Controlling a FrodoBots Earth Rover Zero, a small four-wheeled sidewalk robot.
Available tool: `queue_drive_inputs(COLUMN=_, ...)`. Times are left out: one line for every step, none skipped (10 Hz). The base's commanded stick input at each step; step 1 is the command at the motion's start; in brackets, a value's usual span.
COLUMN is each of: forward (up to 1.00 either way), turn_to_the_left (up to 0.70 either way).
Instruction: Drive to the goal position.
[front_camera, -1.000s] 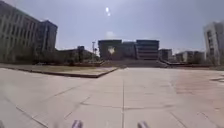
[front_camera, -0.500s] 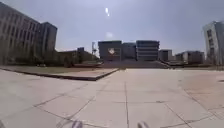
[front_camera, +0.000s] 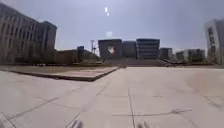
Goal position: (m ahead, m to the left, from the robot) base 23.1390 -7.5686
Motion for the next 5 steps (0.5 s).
queue_drive_inputs(forward=1.0, turn_to_the_left=0.0)
queue_drive_inputs(forward=1.0, turn_to_the_left=0.0)
queue_drive_inputs(forward=1.0, turn_to_the_left=0.0)
queue_drive_inputs(forward=1.0, turn_to_the_left=0.0)
queue_drive_inputs(forward=1.0, turn_to_the_left=0.0)
